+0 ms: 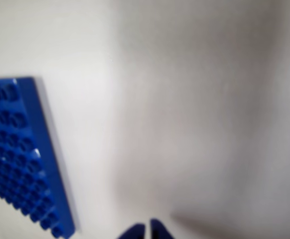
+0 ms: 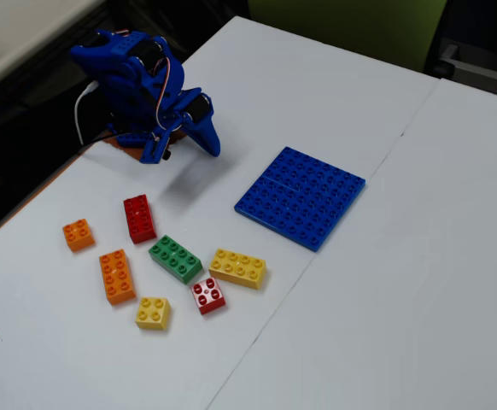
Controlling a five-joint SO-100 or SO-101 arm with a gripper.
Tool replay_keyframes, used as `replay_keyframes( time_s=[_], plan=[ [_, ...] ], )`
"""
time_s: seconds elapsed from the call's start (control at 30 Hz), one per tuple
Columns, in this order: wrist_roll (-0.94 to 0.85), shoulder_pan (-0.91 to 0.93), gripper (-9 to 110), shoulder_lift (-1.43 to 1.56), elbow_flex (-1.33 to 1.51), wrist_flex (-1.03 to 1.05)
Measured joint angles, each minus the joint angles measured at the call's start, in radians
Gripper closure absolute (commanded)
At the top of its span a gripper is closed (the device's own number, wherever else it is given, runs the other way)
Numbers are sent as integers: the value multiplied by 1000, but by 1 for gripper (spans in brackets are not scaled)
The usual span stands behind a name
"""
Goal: Pick up the 2x4 orange block and go up the 8x8 blue block.
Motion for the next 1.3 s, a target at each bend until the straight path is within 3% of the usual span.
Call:
replay_keyframes(
  time_s=[0.97, 1.07, 1.3],
  plan=[
    [0, 0, 101, 0, 0, 0],
    [0, 0, 96, 0, 0, 0],
    [0, 0, 101, 0, 0, 0]
  ],
)
